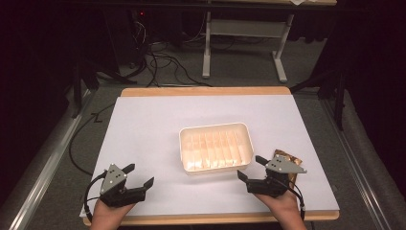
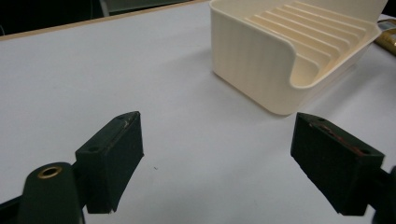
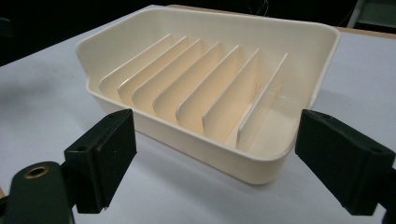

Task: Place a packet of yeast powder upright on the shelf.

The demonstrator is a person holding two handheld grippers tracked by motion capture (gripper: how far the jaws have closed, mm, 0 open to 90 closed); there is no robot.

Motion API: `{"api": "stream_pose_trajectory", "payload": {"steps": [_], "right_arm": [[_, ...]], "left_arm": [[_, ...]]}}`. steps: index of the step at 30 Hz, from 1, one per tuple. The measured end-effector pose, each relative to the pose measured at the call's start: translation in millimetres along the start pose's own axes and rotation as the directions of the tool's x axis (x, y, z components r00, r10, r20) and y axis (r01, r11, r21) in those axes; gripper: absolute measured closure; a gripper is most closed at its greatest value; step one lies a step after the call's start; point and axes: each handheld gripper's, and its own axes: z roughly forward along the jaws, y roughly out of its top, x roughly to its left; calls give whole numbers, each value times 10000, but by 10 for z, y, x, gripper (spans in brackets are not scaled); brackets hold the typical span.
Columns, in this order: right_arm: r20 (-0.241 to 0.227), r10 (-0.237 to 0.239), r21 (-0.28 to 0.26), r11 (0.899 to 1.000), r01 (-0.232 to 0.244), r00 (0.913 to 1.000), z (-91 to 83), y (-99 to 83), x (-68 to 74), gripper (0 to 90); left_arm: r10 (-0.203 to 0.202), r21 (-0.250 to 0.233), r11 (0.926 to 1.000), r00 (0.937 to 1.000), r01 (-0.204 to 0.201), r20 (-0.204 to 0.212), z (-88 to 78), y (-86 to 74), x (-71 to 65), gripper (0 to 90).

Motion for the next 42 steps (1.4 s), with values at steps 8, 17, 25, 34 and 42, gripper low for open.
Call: {"api": "stream_pose_trajectory", "payload": {"steps": [8,17,25,34,42], "right_arm": [[-169,-104,-16,9999,104,9998,-22,-32,-72,154],[242,-134,-47,9999,135,9996,-76,-31,-158,153],[637,54,22,10000,-56,9980,-159,-33,-264,154],[666,397,-41,9992,-395,9970,-298,-36,-408,152],[1026,925,41,9956,-934,9904,-397,-59,-590,234]], "left_arm": [[281,-17,9996,9996,-281,100,41,25,-82,191],[329,52,9994,9990,-331,305,57,13,-111,246],[418,34,9991,9987,-419,306,57,19,-108,258],[718,22,9974,9966,-719,397,87,19,-141,262],[947,-6,9955,9943,-948,492,87,20,-152,264]]}}
